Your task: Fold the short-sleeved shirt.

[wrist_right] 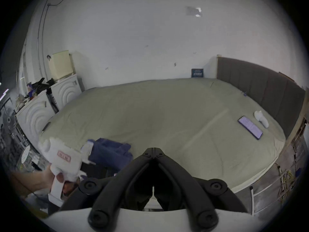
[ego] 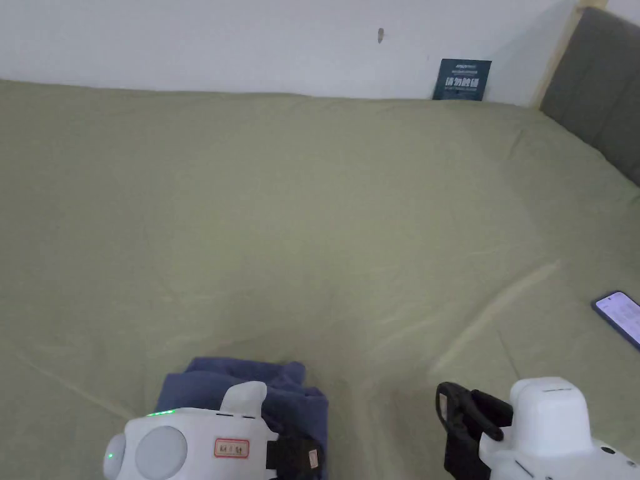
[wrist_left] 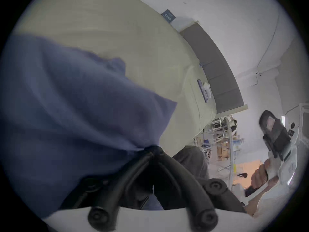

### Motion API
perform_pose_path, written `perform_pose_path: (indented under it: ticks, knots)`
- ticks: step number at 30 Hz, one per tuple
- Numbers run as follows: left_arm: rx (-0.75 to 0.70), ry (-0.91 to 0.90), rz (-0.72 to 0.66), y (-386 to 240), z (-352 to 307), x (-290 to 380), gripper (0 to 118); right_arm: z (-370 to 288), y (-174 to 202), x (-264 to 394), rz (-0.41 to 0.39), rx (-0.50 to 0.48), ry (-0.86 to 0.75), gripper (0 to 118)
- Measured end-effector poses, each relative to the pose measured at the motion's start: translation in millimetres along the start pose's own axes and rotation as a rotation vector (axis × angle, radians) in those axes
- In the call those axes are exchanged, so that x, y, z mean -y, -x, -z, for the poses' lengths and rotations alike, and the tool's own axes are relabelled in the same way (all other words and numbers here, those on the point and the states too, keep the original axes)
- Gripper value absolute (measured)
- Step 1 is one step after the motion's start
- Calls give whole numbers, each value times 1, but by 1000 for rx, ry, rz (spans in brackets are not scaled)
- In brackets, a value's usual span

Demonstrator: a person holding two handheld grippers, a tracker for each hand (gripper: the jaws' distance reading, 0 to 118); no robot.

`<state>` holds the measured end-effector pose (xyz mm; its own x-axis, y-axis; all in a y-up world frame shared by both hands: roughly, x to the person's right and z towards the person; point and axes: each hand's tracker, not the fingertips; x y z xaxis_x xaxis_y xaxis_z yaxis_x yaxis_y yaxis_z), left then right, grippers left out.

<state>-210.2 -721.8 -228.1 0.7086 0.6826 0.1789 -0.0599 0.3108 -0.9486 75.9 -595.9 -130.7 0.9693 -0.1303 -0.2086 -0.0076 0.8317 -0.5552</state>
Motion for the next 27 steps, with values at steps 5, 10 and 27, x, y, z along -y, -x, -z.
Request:
perform_pose_path:
  ticks: [5,10,27]
  knots:
    - [0,-122,6,4,-69,-9,0,45,24,4,77,-232,128,0]
    - [-75,-199,-3,28,-129,-10,0,124,31,20,311,-628,294,0]
    - [143,50,-205,140,-85,-40,113,258,-29,84,725,-989,615,0]
